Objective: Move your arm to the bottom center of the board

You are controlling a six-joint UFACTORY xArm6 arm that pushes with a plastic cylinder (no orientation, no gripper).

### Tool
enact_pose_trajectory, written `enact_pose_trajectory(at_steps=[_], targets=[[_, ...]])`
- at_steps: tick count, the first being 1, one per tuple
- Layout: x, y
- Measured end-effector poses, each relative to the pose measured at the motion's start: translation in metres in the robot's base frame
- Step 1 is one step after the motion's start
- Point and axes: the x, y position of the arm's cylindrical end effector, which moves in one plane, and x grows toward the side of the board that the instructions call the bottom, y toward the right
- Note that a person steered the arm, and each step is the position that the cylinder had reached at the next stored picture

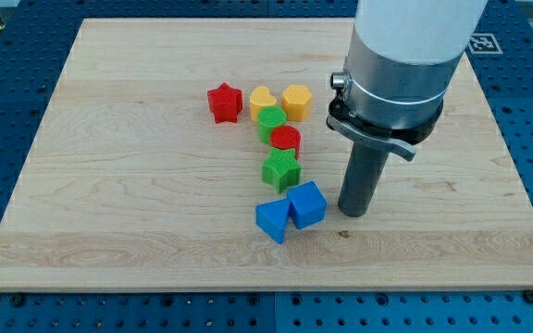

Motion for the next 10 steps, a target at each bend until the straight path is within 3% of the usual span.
enact_pose_trajectory(at_steps=[2, 3, 5, 8, 10], targets=[[0.011, 0.019], [0.051, 0.027], [0.075, -0.001], [0.077, -0.034], [0.078, -0.091]])
